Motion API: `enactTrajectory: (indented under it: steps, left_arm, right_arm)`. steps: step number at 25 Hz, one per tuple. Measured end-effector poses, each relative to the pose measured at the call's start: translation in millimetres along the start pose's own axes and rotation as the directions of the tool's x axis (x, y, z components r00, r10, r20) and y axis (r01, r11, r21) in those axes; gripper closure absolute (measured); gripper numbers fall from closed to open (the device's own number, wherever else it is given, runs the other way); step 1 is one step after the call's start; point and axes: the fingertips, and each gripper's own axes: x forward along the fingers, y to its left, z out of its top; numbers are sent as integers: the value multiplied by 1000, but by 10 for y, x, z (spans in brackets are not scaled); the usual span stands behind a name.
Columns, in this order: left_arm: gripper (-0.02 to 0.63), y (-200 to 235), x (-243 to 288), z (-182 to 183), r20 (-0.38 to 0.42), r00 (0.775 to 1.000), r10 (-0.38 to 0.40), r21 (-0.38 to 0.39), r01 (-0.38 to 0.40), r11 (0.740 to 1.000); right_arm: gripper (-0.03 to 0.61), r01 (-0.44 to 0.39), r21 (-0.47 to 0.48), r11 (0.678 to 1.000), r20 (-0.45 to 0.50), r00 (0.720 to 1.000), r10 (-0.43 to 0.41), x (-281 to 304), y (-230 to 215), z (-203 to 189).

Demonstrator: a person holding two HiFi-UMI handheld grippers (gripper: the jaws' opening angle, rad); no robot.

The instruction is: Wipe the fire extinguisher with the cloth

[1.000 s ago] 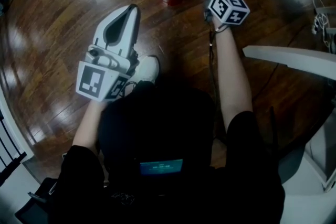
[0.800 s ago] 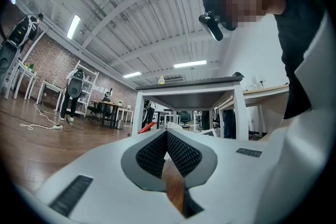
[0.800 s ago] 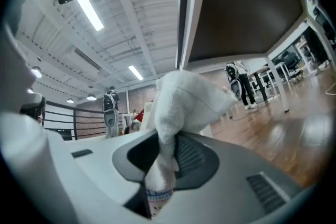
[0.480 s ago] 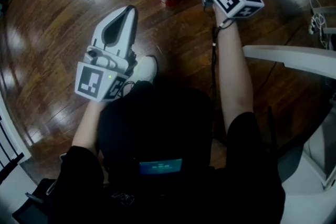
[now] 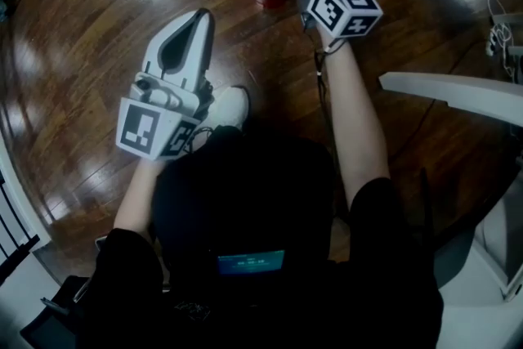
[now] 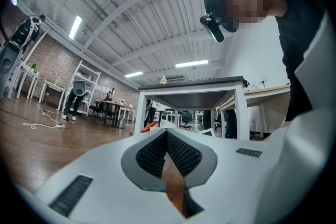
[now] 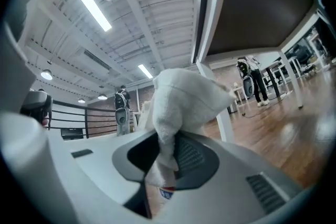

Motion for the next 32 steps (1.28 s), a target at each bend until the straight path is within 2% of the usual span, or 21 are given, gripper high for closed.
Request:
enactTrajectory:
  steps: [7, 14, 19, 26, 32]
  left_arm:
    - [615, 14, 23, -22, -8, 1000, -2, 1, 2, 1000]
    - [615, -6, 26, -10, 4, 1000, -13, -11, 13, 1000]
    - [615, 24, 15, 13, 6, 1000, -5, -10, 5, 1000]
    - [615, 84, -7, -20, -15, 1000, 13, 10, -13, 1000]
    - [615, 127, -4, -2, -4, 1000, 18, 1, -18, 1000]
  right_arm:
    - [486, 15, 29, 999, -22, 1000, -14, -156, -71, -270]
    - [486, 65, 44, 997, -180, 982, -56, -193, -281, -1066]
    - [486, 101, 66, 993, -228, 970, -83, -182, -399, -1330]
    - [486, 152, 127, 980, -315, 943, -106, -178, -534, -1750]
    - [486, 208, 176, 962, -412, 903, -120, -169, -594, -2063]
